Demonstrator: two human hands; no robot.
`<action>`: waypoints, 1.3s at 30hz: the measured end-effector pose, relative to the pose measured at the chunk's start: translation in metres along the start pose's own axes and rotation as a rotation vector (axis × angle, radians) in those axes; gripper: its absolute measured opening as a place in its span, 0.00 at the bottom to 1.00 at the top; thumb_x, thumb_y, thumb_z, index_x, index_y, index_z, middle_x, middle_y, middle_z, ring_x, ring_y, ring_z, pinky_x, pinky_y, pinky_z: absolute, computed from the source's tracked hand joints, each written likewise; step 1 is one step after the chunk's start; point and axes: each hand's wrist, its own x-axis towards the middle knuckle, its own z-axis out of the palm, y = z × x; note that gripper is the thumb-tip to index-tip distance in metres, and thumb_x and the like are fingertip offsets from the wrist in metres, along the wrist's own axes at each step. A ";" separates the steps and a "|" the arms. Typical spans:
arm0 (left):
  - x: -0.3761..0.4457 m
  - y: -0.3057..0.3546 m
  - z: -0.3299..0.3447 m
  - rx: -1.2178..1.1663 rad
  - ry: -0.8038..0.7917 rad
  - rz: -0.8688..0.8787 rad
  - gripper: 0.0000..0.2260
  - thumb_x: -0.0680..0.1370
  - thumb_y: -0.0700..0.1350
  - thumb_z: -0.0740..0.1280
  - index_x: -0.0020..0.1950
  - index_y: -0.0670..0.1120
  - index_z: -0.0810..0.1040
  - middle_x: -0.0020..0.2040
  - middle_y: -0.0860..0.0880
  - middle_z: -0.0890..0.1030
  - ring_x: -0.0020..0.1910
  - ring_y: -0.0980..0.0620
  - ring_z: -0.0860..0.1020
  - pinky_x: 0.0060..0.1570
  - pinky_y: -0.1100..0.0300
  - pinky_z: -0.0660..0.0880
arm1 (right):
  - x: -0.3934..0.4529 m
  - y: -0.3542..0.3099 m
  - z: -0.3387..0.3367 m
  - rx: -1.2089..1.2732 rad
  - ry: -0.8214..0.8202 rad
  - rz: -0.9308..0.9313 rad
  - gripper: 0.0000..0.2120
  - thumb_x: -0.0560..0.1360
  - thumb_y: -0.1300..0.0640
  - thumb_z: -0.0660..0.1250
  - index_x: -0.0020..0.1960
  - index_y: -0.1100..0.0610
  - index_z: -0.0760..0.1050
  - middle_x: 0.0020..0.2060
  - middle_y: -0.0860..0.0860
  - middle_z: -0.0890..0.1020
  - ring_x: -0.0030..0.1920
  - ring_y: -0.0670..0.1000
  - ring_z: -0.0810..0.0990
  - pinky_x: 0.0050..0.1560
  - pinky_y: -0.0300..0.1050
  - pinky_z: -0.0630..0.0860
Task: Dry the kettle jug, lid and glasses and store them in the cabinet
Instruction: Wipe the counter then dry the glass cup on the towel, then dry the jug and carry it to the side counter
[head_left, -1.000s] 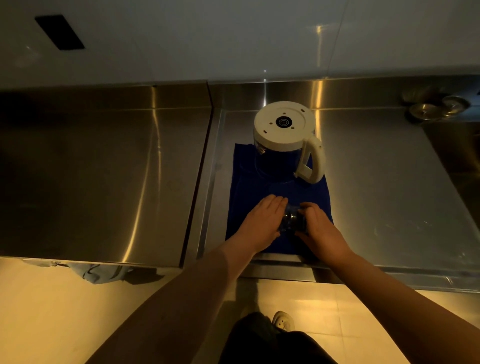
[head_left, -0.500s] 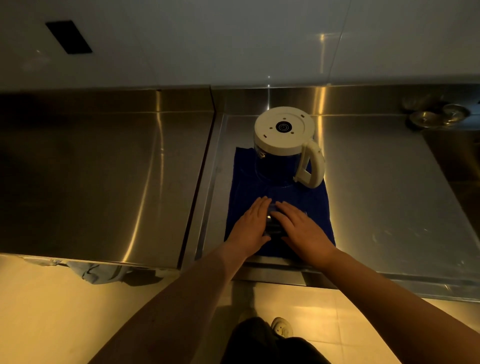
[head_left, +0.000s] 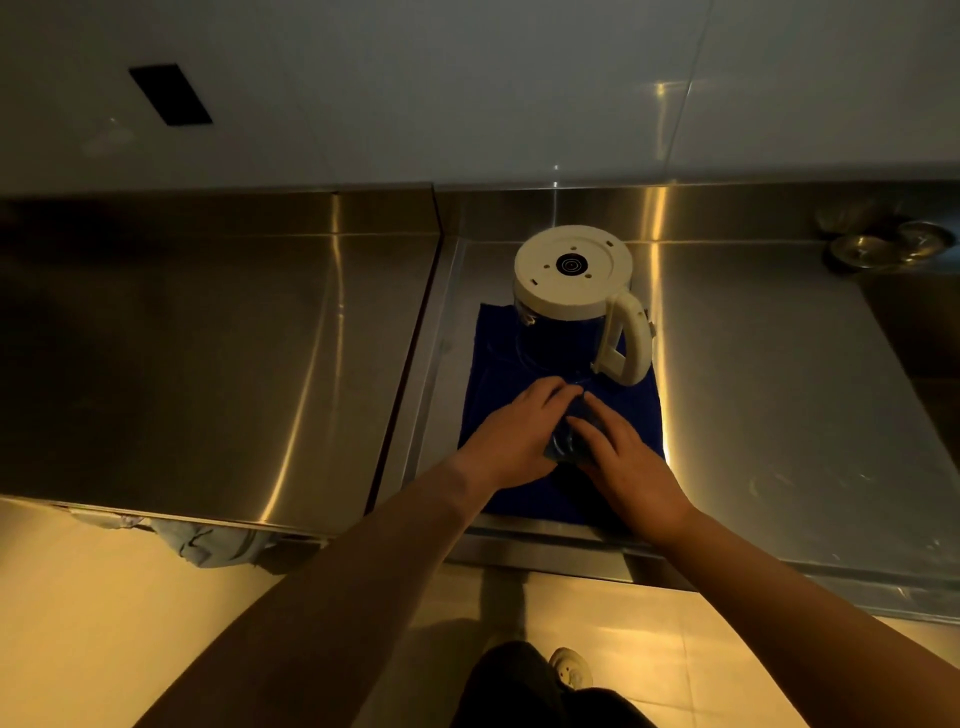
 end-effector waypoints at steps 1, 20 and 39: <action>0.002 0.002 -0.001 0.009 -0.017 0.004 0.36 0.72 0.47 0.72 0.75 0.47 0.57 0.73 0.46 0.59 0.70 0.47 0.62 0.60 0.53 0.73 | -0.002 0.001 0.002 0.039 0.009 0.017 0.26 0.80 0.44 0.53 0.75 0.46 0.52 0.74 0.38 0.51 0.72 0.35 0.50 0.69 0.31 0.52; 0.026 0.008 -0.006 0.092 -0.269 0.025 0.40 0.73 0.49 0.72 0.77 0.50 0.51 0.77 0.48 0.53 0.75 0.49 0.50 0.71 0.52 0.58 | -0.008 0.020 -0.029 -0.219 0.057 -0.327 0.26 0.61 0.65 0.79 0.58 0.63 0.78 0.53 0.60 0.81 0.55 0.60 0.80 0.56 0.49 0.73; 0.072 -0.020 -0.049 0.524 -0.093 0.138 0.35 0.79 0.54 0.59 0.78 0.46 0.42 0.78 0.45 0.43 0.76 0.46 0.41 0.72 0.52 0.38 | 0.092 0.067 -0.101 -0.554 -0.203 -0.590 0.35 0.57 0.65 0.79 0.62 0.59 0.73 0.60 0.58 0.77 0.62 0.59 0.75 0.59 0.54 0.72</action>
